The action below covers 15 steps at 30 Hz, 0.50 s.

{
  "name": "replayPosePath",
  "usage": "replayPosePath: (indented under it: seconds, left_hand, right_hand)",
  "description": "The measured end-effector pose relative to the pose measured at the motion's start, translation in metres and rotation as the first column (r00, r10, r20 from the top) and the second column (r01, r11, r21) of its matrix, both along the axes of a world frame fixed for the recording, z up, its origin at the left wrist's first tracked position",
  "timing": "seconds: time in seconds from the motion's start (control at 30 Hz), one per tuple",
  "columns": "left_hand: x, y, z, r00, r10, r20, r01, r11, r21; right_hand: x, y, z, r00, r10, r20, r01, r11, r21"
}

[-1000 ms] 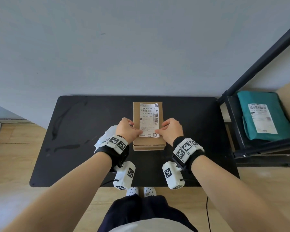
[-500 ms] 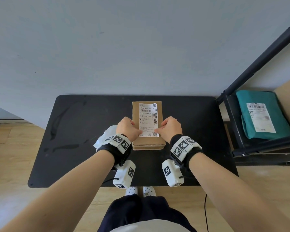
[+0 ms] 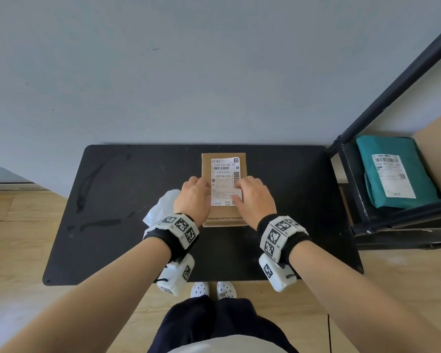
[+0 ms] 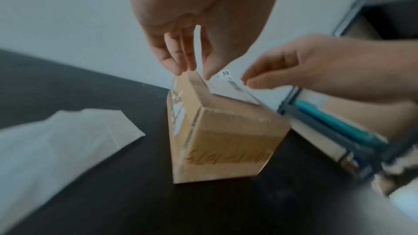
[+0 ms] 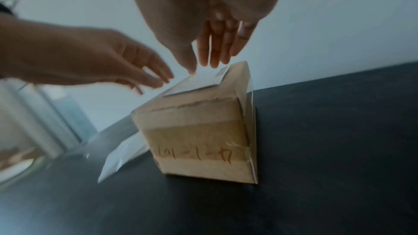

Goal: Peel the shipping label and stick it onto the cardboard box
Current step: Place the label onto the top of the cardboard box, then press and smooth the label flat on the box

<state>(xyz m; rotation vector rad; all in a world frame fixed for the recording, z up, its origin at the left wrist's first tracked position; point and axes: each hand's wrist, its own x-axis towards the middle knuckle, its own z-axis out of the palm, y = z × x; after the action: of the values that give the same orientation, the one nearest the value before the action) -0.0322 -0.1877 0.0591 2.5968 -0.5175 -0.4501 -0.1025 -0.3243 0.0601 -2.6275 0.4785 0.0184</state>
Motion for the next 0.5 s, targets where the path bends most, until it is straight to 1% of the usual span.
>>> replayPosePath:
  seconds: [0.03,0.07,0.1,0.17,0.2,0.23,0.37,0.43,0.5]
  left_hand:
    - [-0.003,0.004,-0.002,0.991,-0.107,0.080,0.107,0.994,0.010]
    - [-0.007,0.009,-0.002,0.960,-0.233,0.156,0.230,0.972,0.038]
    - [-0.010,0.015,-0.004,0.912,-0.351,0.213,0.343,0.936,0.074]
    - [-0.015,0.025,-0.011,0.815,-0.497,0.297,0.476,0.867,0.145]
    - [-0.017,0.029,-0.013,0.783,-0.546,0.299,0.512,0.838,0.189]
    - [-0.020,0.033,-0.012,0.769,-0.575,0.279,0.527,0.817,0.233]
    - [-0.027,0.041,-0.014,0.740,-0.656,0.145,0.561,0.722,0.404]
    - [-0.026,0.046,-0.017,0.736,-0.669,0.101,0.572,0.695,0.436]
    - [-0.023,0.050,-0.019,0.743,-0.664,0.082,0.571,0.693,0.440]
  right_hand:
    - [-0.006,0.004,-0.002,0.994,0.106,0.030,-0.106,0.994,-0.020]
    - [-0.011,0.009,-0.004,0.978,0.205,0.042,-0.204,0.978,-0.032]
    - [-0.016,0.013,-0.007,0.957,0.288,0.039,-0.286,0.957,-0.049]
    - [-0.023,0.017,-0.015,0.918,0.394,-0.031,-0.396,0.914,-0.091]
    - [-0.026,0.018,-0.019,0.904,0.421,-0.078,-0.428,0.897,-0.109]
    - [-0.029,0.019,-0.024,0.892,0.436,-0.121,-0.449,0.884,-0.127]
    - [-0.037,0.018,-0.034,0.872,0.449,-0.195,-0.482,0.856,-0.185]
    - [-0.041,0.013,-0.035,0.868,0.444,-0.223,-0.488,0.847,-0.212]
    - [-0.046,0.004,-0.034,0.870,0.425,-0.252,-0.479,0.850,-0.219]
